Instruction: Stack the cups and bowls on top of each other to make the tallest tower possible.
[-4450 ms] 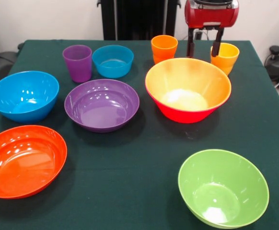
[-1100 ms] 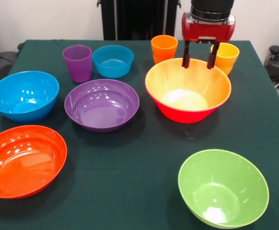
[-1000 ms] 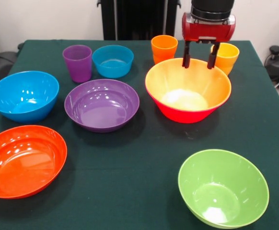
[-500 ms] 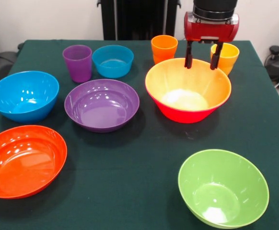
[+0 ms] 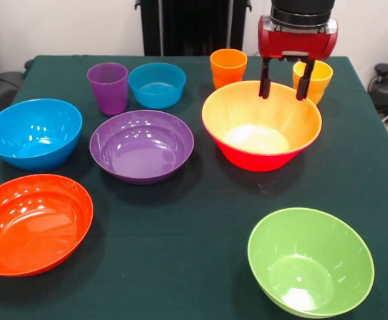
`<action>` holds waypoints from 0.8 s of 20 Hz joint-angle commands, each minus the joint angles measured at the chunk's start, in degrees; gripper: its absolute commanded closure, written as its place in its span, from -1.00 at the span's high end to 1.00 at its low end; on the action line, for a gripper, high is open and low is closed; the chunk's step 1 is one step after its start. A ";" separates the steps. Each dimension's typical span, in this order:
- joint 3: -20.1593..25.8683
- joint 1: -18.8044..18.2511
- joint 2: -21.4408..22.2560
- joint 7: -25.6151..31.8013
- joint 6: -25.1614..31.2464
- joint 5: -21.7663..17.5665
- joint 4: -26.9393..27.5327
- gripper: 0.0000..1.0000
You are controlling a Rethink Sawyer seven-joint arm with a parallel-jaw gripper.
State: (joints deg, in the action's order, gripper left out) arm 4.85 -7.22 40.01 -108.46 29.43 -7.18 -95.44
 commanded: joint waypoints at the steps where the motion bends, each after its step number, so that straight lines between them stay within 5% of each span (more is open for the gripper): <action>1: 4.35 -1.15 0.85 -0.28 11.51 1.46 5.44 1.00; 8: 5.34 -1.40 -1.39 2.92 21.03 0.67 14.54 1.00; 16: 7.54 -2.80 -5.46 5.48 22.25 -0.52 19.83 1.00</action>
State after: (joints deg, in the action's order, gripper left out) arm 6.10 -8.90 38.94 -108.46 47.44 -6.66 -81.09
